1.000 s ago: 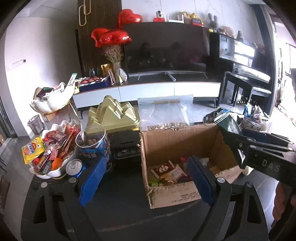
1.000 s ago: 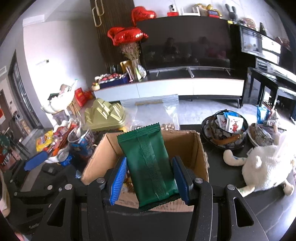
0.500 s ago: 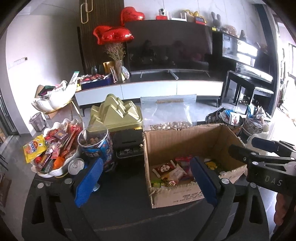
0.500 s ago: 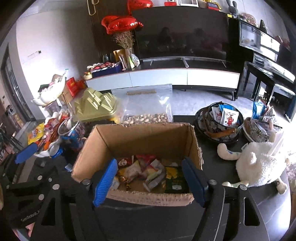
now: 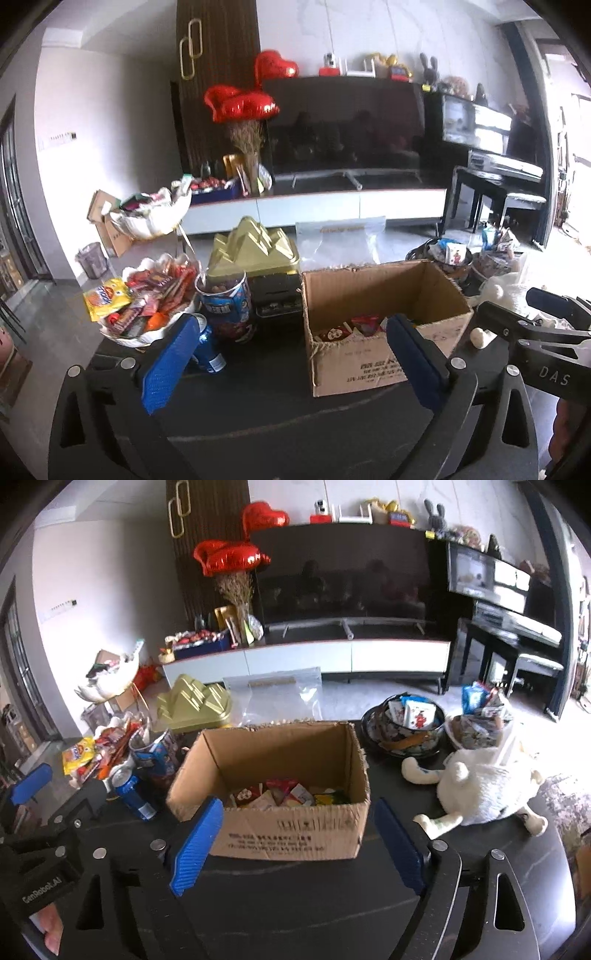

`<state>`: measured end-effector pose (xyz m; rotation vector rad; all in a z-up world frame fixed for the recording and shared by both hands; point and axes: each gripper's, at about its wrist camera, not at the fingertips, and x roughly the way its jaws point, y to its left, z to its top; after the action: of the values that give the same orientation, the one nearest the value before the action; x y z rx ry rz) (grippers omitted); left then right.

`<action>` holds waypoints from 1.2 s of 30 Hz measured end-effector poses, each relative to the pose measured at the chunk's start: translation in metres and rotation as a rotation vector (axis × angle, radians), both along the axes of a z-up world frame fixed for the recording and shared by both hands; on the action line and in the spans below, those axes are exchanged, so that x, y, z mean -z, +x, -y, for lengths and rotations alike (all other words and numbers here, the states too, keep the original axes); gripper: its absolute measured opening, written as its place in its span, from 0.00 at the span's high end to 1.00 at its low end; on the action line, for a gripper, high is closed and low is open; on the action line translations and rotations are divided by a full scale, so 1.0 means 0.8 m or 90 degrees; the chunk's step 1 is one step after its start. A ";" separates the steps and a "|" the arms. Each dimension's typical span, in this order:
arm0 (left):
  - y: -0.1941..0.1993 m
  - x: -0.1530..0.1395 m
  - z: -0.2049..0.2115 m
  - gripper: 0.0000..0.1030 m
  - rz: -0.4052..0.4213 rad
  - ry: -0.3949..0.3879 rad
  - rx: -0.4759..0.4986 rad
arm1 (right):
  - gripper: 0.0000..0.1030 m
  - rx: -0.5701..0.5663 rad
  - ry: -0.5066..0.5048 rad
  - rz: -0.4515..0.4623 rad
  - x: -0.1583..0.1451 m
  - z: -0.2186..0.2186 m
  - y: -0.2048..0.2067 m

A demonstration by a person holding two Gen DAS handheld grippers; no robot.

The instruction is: Organize snacks

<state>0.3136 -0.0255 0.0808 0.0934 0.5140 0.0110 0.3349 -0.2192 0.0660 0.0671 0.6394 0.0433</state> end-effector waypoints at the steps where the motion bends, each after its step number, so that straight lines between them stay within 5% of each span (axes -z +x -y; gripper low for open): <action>1: -0.008 -0.003 0.001 0.00 0.006 0.002 0.001 | 0.17 0.004 0.000 0.007 -0.002 0.000 -0.011; 18: -0.145 -0.002 0.015 0.00 0.067 0.008 0.042 | 0.16 0.071 -0.017 0.093 -0.002 0.018 -0.181; 36: -0.209 0.014 0.007 0.00 0.071 -0.014 0.060 | 0.16 0.077 -0.024 0.132 0.005 0.003 -0.256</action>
<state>0.1463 -0.0310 0.0699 0.0950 0.3971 -0.0816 0.1301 -0.2219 0.0618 0.0641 0.4273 -0.0771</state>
